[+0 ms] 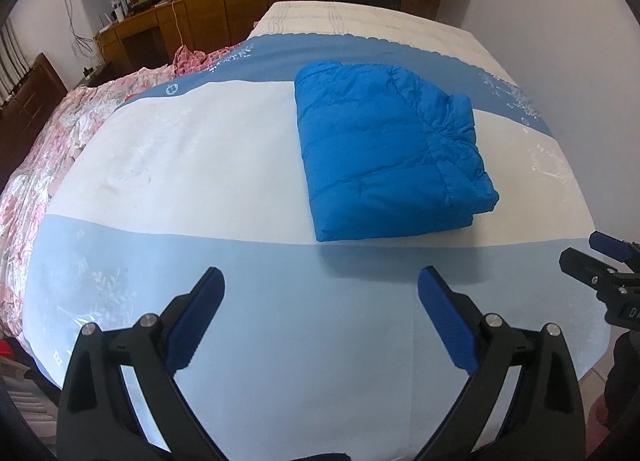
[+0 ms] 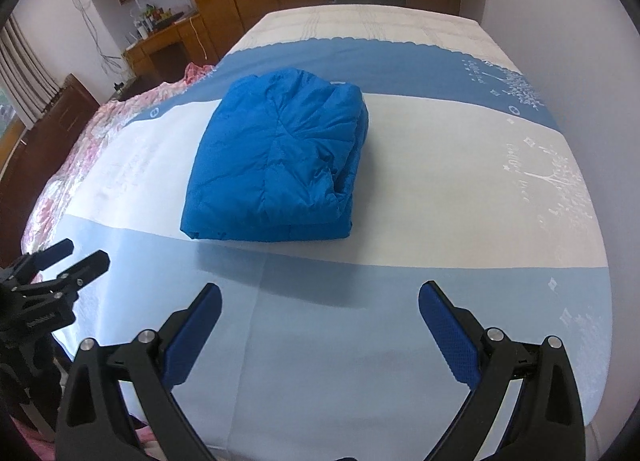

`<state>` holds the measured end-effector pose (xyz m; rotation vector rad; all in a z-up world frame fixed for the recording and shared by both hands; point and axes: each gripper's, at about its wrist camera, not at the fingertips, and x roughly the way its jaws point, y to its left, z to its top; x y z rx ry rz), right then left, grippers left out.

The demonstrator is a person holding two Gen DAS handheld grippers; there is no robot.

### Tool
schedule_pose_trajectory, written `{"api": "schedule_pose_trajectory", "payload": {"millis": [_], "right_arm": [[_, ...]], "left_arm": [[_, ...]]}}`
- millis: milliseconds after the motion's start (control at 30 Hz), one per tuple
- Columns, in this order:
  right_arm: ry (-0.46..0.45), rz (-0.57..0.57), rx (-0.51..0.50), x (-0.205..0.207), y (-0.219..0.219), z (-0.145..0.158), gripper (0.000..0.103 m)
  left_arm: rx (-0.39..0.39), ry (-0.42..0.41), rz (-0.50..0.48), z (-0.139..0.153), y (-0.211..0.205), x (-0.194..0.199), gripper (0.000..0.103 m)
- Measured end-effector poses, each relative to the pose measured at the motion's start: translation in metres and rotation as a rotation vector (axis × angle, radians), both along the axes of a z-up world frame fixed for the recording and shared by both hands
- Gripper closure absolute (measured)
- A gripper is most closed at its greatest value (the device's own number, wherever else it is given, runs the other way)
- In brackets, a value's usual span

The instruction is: Fold large clothes

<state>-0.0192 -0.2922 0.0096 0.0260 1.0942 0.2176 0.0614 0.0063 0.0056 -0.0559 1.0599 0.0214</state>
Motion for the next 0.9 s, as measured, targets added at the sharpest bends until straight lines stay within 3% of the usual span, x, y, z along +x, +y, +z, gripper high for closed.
{"api": "schedule_pose_trajectory", "payload": {"millis": [900], "right_arm": [[0.004, 0.001, -0.007, -0.0003, 0.0052, -0.0014, 0.004]], "left_arm": [[0.031, -0.011, -0.005, 0.0026, -0.0005, -0.0072, 0.007]]}}
